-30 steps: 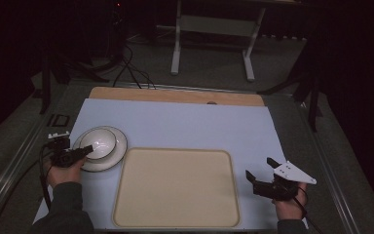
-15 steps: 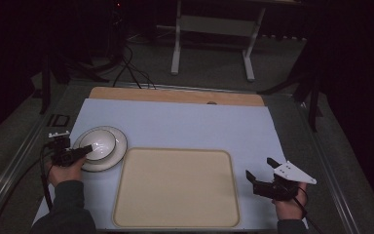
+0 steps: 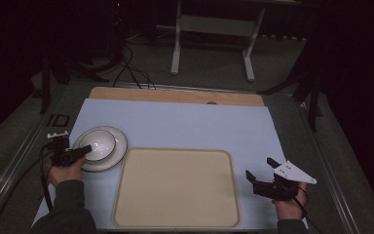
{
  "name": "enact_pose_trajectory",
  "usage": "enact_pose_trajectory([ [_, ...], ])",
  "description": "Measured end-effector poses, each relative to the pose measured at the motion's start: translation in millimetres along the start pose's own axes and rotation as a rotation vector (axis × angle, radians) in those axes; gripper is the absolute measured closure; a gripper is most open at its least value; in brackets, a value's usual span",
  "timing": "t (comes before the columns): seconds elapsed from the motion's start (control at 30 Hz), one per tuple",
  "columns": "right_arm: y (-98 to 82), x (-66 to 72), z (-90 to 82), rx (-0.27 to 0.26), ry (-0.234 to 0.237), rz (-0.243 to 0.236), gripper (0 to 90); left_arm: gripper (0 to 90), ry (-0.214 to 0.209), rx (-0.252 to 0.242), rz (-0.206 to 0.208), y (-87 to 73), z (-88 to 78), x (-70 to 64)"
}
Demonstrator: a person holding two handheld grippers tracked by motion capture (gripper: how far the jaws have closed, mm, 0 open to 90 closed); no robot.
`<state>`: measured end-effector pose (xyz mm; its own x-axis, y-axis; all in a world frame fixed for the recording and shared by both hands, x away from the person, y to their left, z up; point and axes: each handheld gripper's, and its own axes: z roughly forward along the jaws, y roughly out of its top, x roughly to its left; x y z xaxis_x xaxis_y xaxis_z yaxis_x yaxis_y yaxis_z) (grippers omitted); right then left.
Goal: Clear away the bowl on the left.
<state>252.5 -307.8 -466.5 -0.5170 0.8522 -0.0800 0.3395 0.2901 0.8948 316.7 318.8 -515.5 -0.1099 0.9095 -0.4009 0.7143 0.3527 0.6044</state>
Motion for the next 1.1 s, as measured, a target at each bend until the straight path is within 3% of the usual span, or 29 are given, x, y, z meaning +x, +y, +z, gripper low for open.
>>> enact_pose_trajectory([
  [0.17, 0.0, -0.1, 0.0, 0.0, 0.0, 0.001, 11.5, 79.1, -0.012, -0.011, -0.02, -0.7, -1.5, 3.1],
  [0.63, -0.1, -1.1, -0.5, -0.003, 0.004, 0.006, 11.5, 79.1, -0.064, -0.019, -0.069, -1.9, -2.8, 7.7],
  [1.1, -0.1, -1.8, -1.7, -0.008, 0.002, 0.006, 11.6, 79.1, -0.122, -0.047, -0.077, -2.6, -9.2, 3.2],
])
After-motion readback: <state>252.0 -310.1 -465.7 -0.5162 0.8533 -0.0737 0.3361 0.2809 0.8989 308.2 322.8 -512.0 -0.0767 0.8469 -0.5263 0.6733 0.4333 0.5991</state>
